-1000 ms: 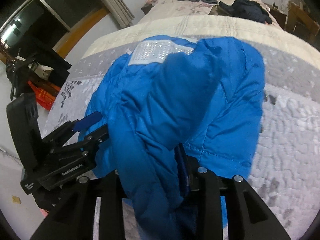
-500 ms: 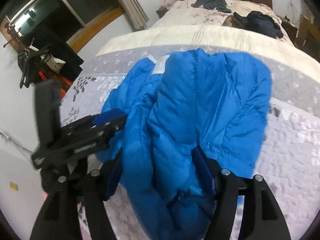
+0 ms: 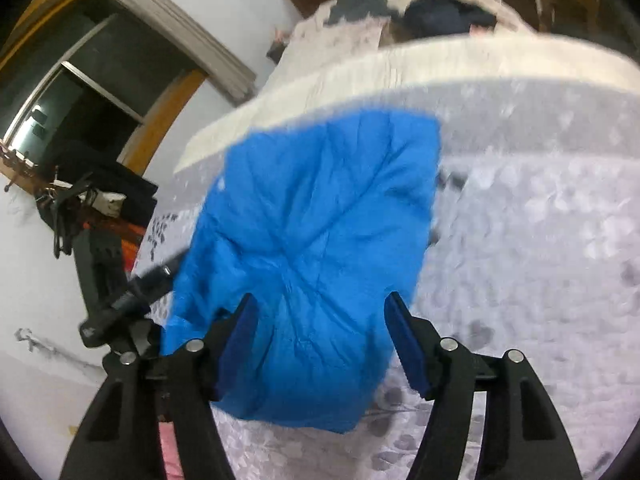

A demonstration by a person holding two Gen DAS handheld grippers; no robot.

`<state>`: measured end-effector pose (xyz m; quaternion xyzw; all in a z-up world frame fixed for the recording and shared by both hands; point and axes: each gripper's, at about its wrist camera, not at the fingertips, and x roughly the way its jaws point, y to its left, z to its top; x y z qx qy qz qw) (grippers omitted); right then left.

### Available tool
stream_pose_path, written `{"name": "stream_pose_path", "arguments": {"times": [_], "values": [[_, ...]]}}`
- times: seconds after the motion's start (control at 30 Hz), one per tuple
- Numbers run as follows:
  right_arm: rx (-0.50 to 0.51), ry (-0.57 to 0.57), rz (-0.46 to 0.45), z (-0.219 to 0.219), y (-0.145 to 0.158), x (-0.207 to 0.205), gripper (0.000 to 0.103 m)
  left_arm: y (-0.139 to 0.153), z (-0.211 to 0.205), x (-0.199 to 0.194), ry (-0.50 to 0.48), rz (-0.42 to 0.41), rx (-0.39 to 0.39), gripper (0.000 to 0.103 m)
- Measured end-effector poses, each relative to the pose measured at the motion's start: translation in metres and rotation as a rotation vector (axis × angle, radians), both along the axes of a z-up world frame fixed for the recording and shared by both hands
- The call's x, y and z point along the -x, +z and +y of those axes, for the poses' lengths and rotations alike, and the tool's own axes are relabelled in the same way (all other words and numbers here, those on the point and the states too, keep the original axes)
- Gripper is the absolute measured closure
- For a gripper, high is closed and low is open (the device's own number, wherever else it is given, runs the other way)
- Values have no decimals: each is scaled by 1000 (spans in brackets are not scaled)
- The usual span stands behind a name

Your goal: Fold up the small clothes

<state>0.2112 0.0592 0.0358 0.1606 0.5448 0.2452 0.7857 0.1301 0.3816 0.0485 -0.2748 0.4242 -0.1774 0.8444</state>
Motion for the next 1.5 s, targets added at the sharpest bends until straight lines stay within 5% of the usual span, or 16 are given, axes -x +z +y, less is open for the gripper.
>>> {"name": "stream_pose_path", "arguments": {"times": [0.17, 0.3, 0.43, 0.8, 0.83, 0.97, 1.1, 1.5], "values": [[-47, 60, 11, 27, -22, 7, 34, -7, -1, 1, 9, -5, 48, 31], [0, 87, -37, 46, -23, 18, 32, -14, 16, 8, 28, -13, 212, 31], [18, 92, -50, 56, -26, 21, 31, -11, 8, 6, 22, -11, 116, 31], [51, 116, -83, 62, -30, 21, 29, -18, -37, -40, -110, 39, 75, 21], [47, 116, -83, 60, -31, 22, 29, -20, -41, -44, -118, 51, 56, 22], [32, 122, -97, 51, -31, 26, 29, -24, -56, -56, -115, 100, 1, 57], [-6, 122, -99, 40, -28, 31, 29, -12, -66, -50, -99, 50, -60, 79], [-201, -39, -180, -48, -2, 46, 30, 56, -81, -4, -183, -220, -39, 90]]}}
